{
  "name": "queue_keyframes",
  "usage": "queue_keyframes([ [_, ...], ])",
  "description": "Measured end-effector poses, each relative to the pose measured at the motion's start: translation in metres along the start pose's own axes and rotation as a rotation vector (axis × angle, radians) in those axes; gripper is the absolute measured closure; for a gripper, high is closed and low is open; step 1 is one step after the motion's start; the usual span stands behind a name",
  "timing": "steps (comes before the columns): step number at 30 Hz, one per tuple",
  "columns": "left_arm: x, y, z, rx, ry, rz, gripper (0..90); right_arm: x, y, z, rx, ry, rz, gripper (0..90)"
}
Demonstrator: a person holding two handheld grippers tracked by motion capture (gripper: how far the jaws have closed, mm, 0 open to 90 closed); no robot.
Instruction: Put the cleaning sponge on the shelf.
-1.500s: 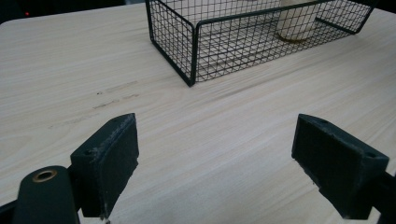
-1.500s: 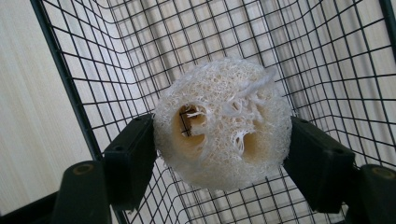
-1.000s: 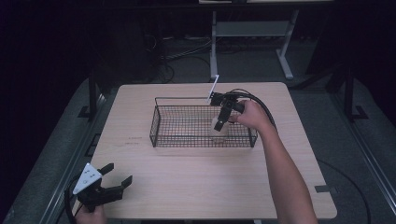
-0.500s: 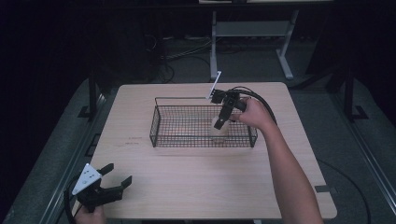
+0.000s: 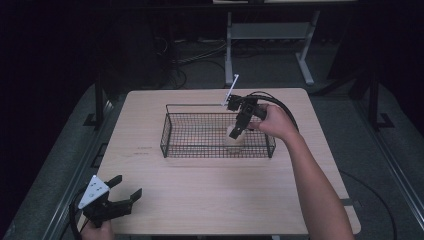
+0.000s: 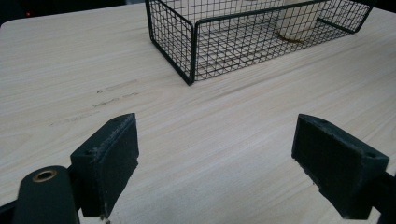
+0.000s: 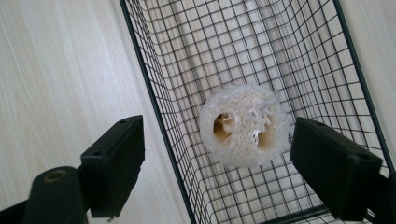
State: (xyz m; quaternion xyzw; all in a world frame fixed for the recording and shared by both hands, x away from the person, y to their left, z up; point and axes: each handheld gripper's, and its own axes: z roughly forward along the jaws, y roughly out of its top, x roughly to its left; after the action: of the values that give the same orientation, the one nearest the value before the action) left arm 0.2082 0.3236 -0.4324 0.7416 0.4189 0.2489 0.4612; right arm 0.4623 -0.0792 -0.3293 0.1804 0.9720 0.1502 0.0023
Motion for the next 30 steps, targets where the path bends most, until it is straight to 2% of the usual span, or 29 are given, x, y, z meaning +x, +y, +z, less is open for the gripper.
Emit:
queue_keyframes([
  [7,0.0,0.0,0.0,0.002,0.002,0.001,13.9,0.006,0.0,-0.004,0.003,-0.007,-0.01,15.8],
  [12,0.0,0.0,0.0,0.001,0.002,0.001,13.9,0.014,-0.002,-0.009,-0.008,-0.013,-0.038,15.9],
  [16,-0.001,0.0,0.001,0.009,0.001,0.007,13.9,0.023,-0.005,-0.015,0.002,-0.013,-0.056,15.2],
  [20,-0.001,0.0,0.002,0.008,-0.002,0.006,13.9,0.029,-0.009,-0.016,-0.012,0.008,-0.061,15.1],
  [22,-0.001,0.0,0.001,0.009,-0.001,0.007,13.9,0.034,-0.01,-0.016,-0.022,0.007,-0.062,14.8],
  [25,0.0,0.0,0.001,0.01,0.0,0.005,13.9,0.042,-0.011,-0.016,-0.018,-0.002,-0.094,15.2],
  [30,0.0,0.0,0.0,0.01,0.002,0.012,13.9,0.051,-0.013,-0.018,-0.037,0.005,-0.099,15.1],
])
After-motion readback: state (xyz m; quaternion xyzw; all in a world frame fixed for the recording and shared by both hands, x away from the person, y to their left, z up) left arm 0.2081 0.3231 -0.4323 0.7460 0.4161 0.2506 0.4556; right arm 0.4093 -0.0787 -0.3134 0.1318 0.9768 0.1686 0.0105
